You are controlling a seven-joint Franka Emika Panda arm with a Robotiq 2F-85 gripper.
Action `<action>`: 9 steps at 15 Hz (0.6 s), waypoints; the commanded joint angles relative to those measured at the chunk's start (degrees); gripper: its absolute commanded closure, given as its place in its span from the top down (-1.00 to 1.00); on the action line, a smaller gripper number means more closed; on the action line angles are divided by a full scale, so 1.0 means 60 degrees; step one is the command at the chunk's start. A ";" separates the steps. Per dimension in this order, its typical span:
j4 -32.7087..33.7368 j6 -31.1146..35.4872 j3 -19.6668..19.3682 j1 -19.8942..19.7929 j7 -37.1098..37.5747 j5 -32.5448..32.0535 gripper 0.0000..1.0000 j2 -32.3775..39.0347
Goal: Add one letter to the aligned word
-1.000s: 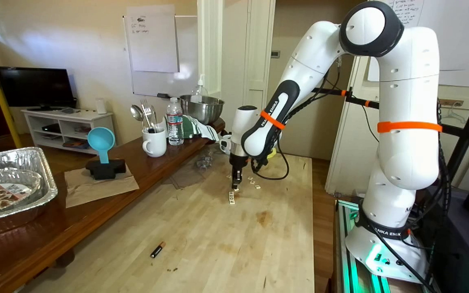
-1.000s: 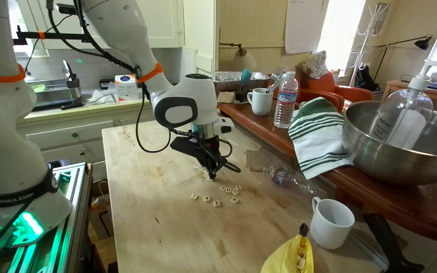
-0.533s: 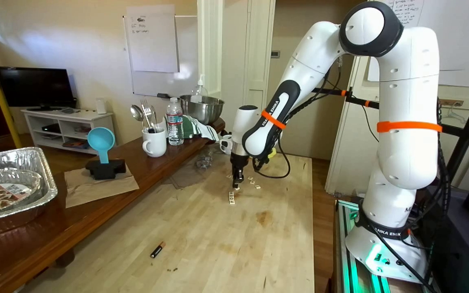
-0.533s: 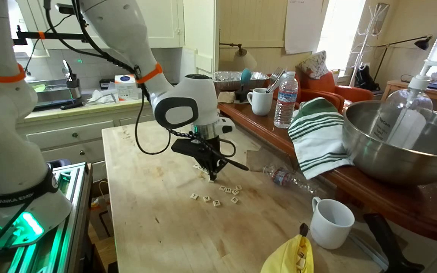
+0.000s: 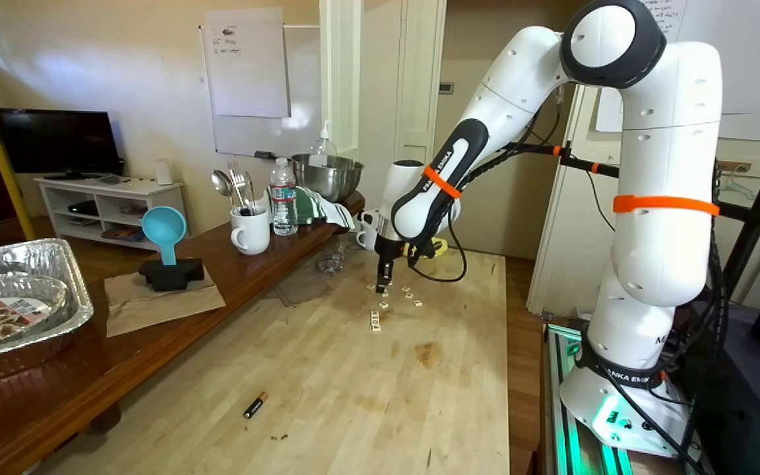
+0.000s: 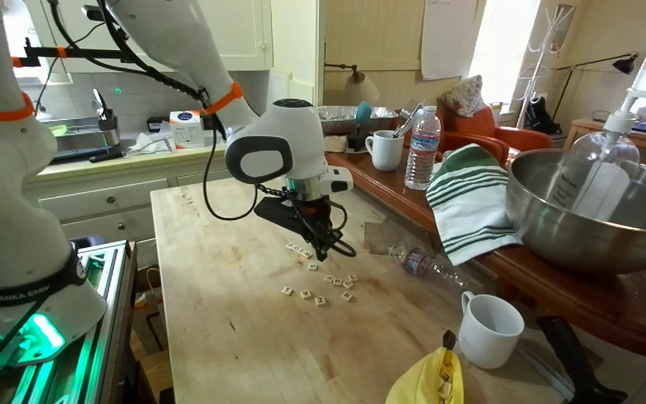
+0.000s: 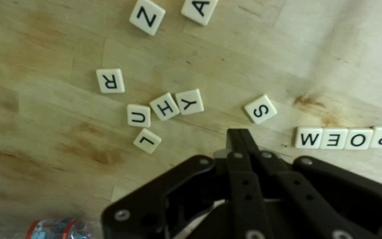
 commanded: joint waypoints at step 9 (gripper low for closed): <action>0.0088 -0.1112 -0.0565 0.0542 0.3735 -0.0300 -1.00 0.0047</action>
